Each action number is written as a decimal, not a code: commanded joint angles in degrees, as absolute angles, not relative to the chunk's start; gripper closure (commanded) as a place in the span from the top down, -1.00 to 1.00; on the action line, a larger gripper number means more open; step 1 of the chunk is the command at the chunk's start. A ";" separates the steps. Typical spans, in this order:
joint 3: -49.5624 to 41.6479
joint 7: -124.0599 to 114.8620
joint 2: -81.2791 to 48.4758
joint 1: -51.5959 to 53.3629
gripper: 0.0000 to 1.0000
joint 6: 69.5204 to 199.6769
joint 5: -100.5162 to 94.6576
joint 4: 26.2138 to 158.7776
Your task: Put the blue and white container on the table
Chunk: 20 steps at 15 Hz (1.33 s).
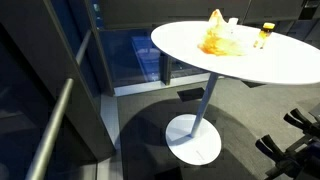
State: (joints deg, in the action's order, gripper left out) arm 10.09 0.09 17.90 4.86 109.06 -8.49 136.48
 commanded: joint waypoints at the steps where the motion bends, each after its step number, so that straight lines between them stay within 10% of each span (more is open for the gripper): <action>1: 9.27 -0.14 17.82 5.75 1.00 108.93 -8.74 136.39; 20: 3.57 -3.18 1.26 1.31 1.00 109.74 -9.69 117.64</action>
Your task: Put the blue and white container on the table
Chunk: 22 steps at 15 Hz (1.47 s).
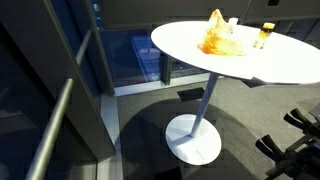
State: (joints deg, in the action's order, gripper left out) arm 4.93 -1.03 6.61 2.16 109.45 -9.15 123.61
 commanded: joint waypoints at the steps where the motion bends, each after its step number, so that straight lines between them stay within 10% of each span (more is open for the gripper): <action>1: 2.96 -3.50 -0.38 0.95 1.00 110.23 -9.58 116.02; 22: -5.54 -25.61 -18.85 -0.93 1.00 116.39 -5.93 105.28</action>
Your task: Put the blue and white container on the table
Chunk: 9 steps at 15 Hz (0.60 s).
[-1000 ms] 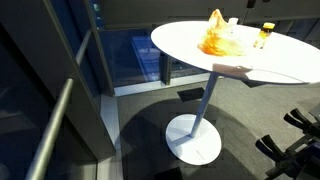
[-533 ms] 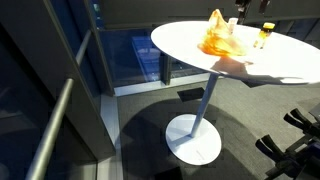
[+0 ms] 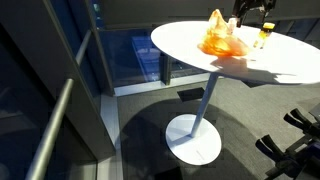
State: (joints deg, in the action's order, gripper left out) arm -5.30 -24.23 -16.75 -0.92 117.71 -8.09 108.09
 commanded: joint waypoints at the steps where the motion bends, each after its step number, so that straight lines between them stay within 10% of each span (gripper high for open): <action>1: -5.59 -26.23 -18.72 -0.63 1.00 115.88 -5.96 105.07; 9: -5.95 -24.55 -20.56 -1.00 1.00 119.20 -6.34 107.31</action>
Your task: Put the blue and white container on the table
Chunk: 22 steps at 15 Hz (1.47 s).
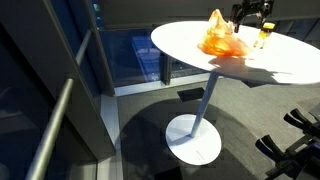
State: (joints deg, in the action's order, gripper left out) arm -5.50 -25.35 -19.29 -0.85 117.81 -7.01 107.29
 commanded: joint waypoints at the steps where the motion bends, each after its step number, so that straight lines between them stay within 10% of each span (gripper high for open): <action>1: -5.94 -24.25 -21.07 -1.09 1.00 119.89 -6.15 107.41; 13: -6.35 -23.47 -25.05 -0.41 1.00 124.65 -6.76 107.77; 14: -6.35 -23.42 -25.23 -0.38 0.50 124.49 -6.76 107.75; 19: -6.34 -23.39 -23.86 -0.04 -0.19 123.68 -6.87 108.45; 22: -6.36 -22.87 -19.88 -0.10 -0.20 123.64 -6.89 110.74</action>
State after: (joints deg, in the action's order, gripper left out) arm -5.72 -24.43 -24.88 -0.54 124.26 -7.01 107.67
